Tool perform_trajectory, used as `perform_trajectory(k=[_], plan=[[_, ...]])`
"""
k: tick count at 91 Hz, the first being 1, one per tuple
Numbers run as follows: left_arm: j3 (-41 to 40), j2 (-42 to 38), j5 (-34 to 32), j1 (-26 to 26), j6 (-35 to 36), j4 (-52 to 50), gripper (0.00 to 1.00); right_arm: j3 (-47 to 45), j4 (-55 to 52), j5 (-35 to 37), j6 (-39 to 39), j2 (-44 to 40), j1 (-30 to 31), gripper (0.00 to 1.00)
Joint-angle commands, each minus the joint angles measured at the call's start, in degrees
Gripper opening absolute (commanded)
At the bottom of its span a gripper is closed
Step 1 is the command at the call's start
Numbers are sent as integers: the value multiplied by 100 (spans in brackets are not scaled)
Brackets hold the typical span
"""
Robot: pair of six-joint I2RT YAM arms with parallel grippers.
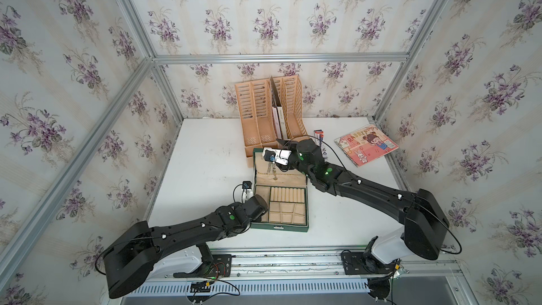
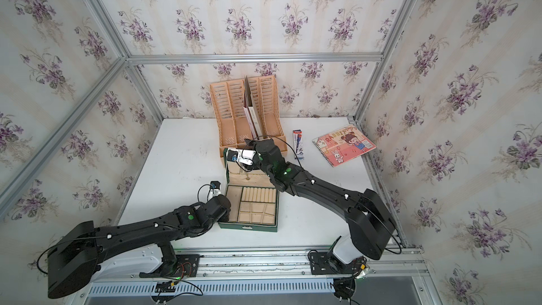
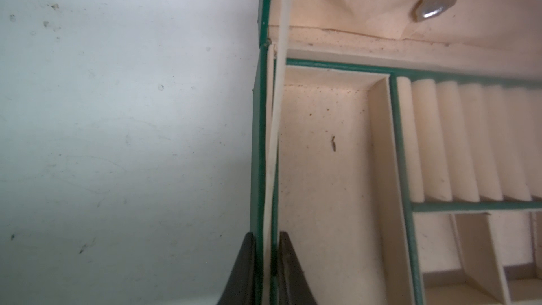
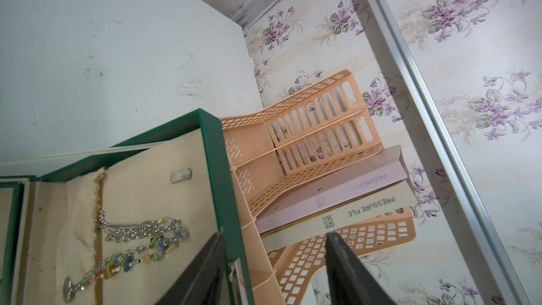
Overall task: Put jewelry chain into jewelry box
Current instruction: Close the fastener on the jewelry box, then reset both arms
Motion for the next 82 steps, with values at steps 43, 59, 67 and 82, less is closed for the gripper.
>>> perform_trajectory(k=[43, 59, 67, 82], plan=[[1037, -836, 474, 0, 290, -2027, 54, -1311, 206, -132, 4029, -2743, 3, 100], [1606, -1770, -1076, 7, -411, -3502, 66, -2248, 395, 1308, 6569, -3620, 3, 100], [1564, -2131, -2127, 6, 59, -3313, 87, -2617, 157, 1752, 7515, -3925, -2, 100], [610, -2638, -3634, 5, 2683, -806, 88, -3563, 1265, 2848, 6493, -4293, 2, 100]])
